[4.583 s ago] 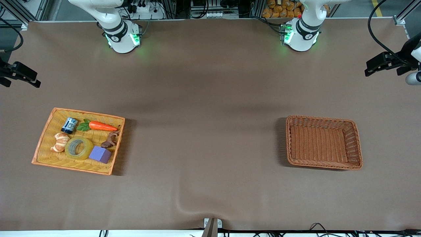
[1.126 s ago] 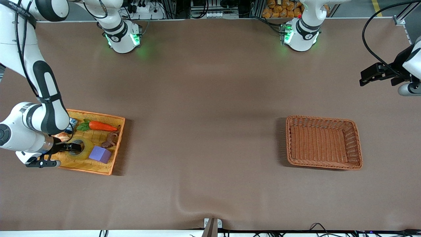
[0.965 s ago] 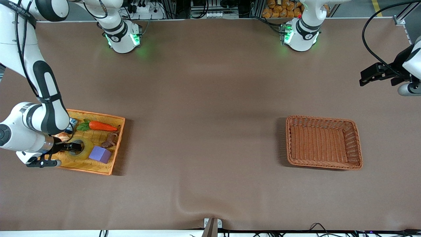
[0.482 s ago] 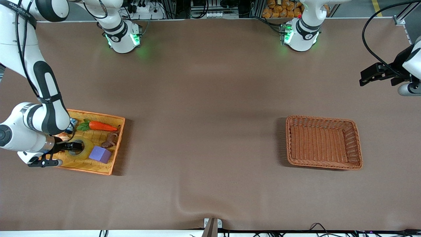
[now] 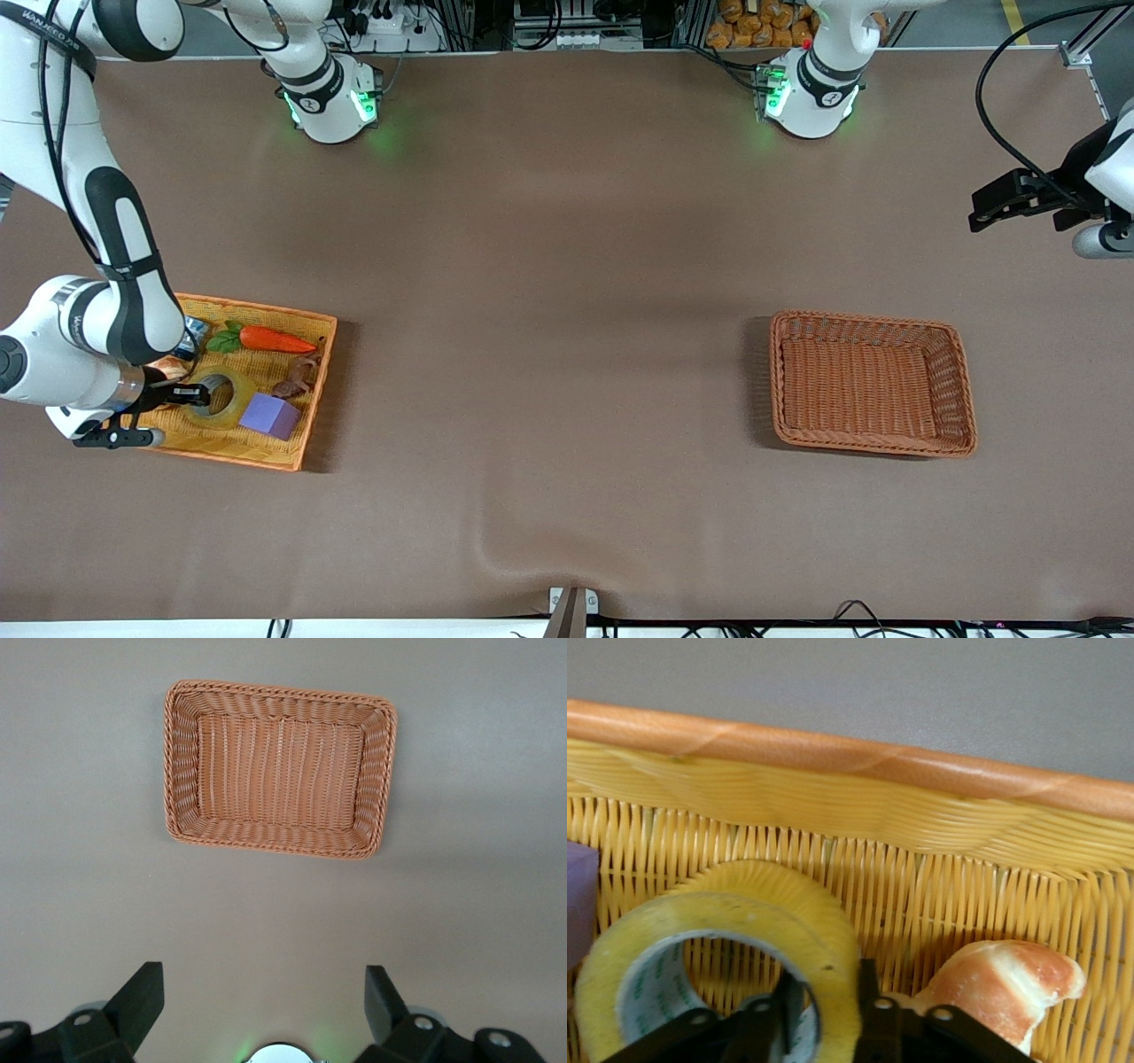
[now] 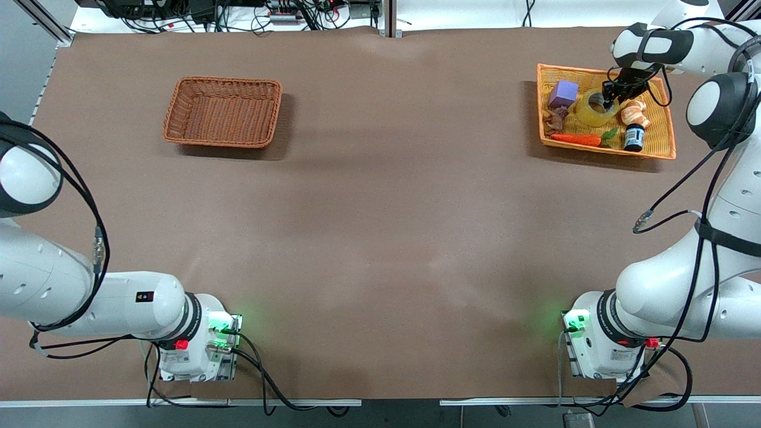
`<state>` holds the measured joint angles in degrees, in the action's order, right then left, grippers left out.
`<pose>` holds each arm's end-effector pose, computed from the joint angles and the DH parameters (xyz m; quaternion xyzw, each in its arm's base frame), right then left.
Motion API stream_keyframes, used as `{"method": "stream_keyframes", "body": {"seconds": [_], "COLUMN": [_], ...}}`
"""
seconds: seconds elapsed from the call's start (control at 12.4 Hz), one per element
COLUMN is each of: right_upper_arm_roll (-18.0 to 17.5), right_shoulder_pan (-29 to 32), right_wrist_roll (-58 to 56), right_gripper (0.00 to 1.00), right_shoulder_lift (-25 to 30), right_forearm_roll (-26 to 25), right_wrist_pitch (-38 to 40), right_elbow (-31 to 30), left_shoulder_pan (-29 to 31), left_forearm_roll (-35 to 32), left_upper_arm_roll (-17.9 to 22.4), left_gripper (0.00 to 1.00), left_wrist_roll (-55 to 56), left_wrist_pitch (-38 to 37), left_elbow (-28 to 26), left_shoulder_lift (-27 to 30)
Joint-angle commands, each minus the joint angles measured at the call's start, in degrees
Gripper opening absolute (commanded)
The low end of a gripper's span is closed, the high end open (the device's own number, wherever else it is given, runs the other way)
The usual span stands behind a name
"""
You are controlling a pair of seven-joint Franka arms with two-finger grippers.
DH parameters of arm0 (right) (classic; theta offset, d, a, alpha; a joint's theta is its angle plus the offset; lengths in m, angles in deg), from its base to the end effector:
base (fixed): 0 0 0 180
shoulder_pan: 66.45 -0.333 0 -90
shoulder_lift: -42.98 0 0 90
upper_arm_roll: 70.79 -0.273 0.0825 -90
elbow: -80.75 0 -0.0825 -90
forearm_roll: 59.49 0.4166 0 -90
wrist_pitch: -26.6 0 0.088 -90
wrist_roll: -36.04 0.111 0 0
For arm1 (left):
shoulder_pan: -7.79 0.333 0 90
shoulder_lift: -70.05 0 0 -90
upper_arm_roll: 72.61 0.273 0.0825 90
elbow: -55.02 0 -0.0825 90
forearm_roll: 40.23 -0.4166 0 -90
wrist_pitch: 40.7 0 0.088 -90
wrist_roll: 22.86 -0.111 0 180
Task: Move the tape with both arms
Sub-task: 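Lower the right gripper onto the tape roll rim and close it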
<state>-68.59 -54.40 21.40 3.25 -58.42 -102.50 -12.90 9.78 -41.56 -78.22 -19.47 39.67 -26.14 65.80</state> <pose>0.6566 -0.1647 0.1471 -0.9993 -0.0012 0.0372 0.0040 0.5881 -0.0322 0.5966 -0.9990 0.0006 0.0432 0.0106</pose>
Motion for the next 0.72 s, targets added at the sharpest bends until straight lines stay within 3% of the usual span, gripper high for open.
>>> {"method": "stream_keyframes", "body": {"seconds": [0.0,0.64], "right_upper_arm_roll": [-1.1,-1.2], "right_shoulder_pan": [1.0,0.3], "right_wrist_roll": [-0.8,-1.6], "right_gripper": [0.00,0.00], "right_shoulder_lift": [0.3,6.6], "right_forearm_roll": [1.2,1.2], "right_wrist_pitch": [0.4,2.3], "right_elbow": [0.7,2.1], "left_shoulder_pan": [0.0,0.2], "left_forearm_roll": [0.1,0.1], "left_upper_arm_roll": [0.1,0.1], "left_gripper": [1.00,1.00], "left_wrist_roll": [-0.8,-0.8], "left_wrist_pitch": [0.1,0.1], "left_elbow": [0.7,0.7], "left_shoulder_lift": [-0.2,-0.4]}}
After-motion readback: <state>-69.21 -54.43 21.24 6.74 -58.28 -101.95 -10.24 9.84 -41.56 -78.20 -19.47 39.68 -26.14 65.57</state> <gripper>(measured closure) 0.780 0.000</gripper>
